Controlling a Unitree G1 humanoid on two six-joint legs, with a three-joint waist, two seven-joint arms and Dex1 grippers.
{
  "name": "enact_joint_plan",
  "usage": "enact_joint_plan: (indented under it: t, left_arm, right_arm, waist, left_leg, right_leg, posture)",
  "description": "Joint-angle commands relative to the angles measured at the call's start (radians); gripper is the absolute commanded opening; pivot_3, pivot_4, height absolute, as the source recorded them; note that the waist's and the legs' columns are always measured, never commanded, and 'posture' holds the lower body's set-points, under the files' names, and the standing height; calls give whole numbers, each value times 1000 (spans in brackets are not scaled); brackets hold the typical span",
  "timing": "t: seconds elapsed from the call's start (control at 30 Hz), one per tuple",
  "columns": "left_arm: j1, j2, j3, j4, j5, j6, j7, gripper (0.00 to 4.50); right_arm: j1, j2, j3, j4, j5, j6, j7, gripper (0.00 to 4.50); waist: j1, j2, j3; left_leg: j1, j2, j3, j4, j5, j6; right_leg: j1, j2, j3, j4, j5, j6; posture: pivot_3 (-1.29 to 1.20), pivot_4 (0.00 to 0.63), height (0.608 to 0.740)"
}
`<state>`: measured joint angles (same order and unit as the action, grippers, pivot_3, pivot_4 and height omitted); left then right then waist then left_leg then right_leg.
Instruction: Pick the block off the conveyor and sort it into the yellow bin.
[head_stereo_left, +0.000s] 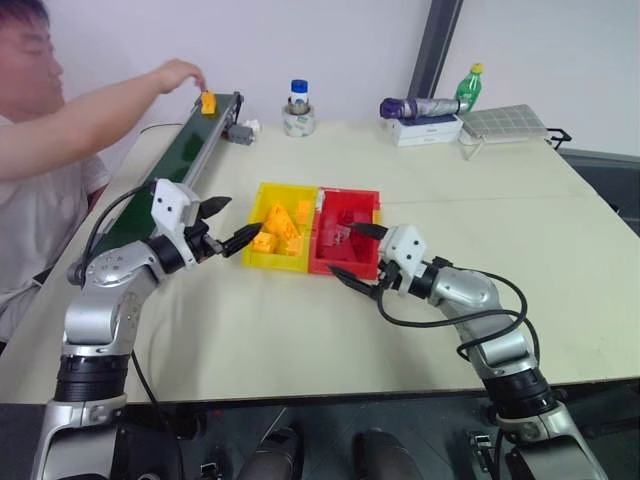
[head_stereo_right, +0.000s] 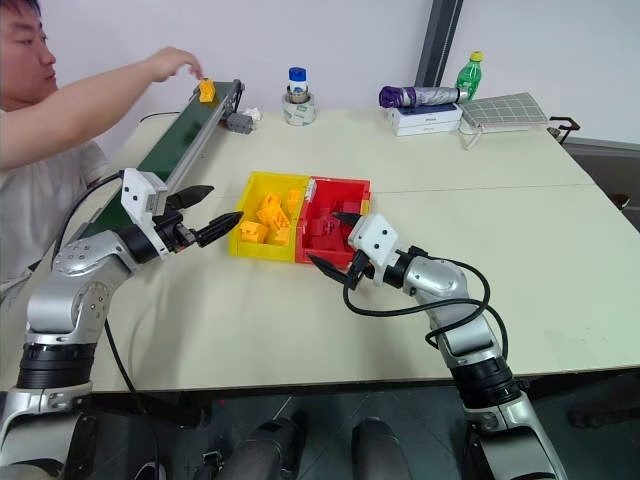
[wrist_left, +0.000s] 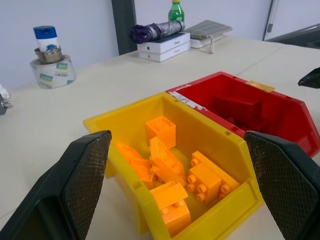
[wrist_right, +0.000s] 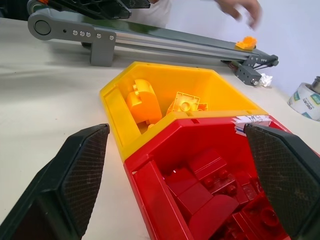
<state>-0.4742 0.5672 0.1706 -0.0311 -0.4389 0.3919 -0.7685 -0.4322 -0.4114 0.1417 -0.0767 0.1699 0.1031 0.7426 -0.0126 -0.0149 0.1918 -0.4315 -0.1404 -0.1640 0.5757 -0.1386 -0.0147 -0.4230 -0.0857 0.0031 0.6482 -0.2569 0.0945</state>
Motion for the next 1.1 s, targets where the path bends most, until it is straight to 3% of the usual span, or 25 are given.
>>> enact_joint_plan:
  t: [0.03,0.27,0.6,0.83,1.1]
  left_arm:
    - [-12,-4,16,-6,-11,-29,-3,4485]
    - [31,-10,87,-45,-49,-66,15,4485]
    - [246,-59,250,-146,47,-177,282,4485]
    - [290,-76,333,-106,131,-204,481,4485]
    - [293,-71,343,-66,148,-228,534,4485]
  right_arm:
    - [-1,-5,-16,-47,5,-4,-4,4500]
    - [-13,-2,-12,-34,6,-6,2,4500]
    - [-23,7,-7,-18,12,-12,16,4500]
    - [-43,16,-1,6,13,-20,33,4500]
    - [-49,17,-5,15,12,-28,49,4500]
  waist:
    - [0,0,0]
    - [-2,0,0]
    - [1,0,0]
    - [2,0,0]
    - [2,0,0]
  left_leg:
    - [0,0,0,0,0,0]
    - [0,0,0,0,0,0]
    - [0,0,0,0,0,0]
    - [0,0,0,0,0,0]
    - [0,0,0,0,0,0]
  right_leg:
    - [0,0,0,0,0,0]
    - [0,0,0,0,0,0]
    - [0,0,0,0,0,0]
    - [1,0,0,0,0,0]
    - [1,0,0,0,0,0]
  posture:
    - [0,150,740]
    - [0,150,740]
    - [0,150,740]
    - [0,150,740]
    - [0,150,740]
